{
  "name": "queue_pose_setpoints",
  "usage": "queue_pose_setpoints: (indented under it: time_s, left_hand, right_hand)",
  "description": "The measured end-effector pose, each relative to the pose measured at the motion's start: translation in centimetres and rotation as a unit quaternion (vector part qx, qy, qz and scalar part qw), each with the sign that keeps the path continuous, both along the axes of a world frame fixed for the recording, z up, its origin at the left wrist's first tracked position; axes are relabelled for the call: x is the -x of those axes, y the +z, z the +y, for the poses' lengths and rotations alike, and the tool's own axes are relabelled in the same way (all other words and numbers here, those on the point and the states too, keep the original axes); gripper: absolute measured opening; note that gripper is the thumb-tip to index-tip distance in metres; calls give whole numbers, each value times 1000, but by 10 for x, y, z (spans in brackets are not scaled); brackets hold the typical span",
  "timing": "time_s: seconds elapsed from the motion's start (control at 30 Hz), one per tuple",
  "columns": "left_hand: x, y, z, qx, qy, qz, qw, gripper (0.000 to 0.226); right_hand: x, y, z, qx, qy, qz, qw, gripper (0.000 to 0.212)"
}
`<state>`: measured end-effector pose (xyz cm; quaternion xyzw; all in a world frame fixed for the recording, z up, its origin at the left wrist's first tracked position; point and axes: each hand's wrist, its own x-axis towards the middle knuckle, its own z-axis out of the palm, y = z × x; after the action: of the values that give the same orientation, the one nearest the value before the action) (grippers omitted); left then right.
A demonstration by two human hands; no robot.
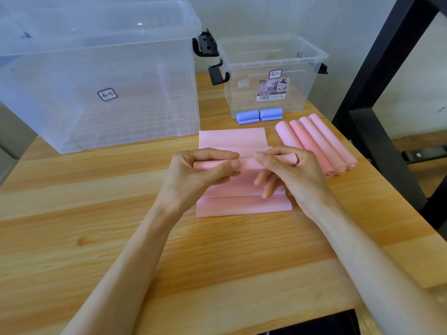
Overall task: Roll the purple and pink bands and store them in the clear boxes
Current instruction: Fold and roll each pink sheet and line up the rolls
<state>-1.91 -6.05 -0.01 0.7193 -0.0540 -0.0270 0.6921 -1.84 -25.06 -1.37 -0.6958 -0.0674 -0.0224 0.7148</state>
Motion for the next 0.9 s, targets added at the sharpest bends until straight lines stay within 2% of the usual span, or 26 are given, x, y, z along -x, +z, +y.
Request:
queue_pose_setpoints:
  time_s: [0.1,0.23,0.43,0.67,0.9]
  left_hand:
    - [-1,0,0,8,10,10,1000,9]
    - [0,0,1,2,18,21,1000,17]
    - [0,1,0,21,8,13,1000,19]
    - [0,0,0,8,11,9,1000,11]
    - [1,1,0,3,9,24,1000,18]
  right_hand:
    - [0,0,0,-6,8,-2,1000,24]
    - [0,0,-2,5,30,-2,1000,35]
    - [-1,-2,-2,8,-1,-15,1000,20]
    - [-1,0,-1,1,5,-10,1000,21]
    - [0,-1,-1,2,19,-14,1000,27]
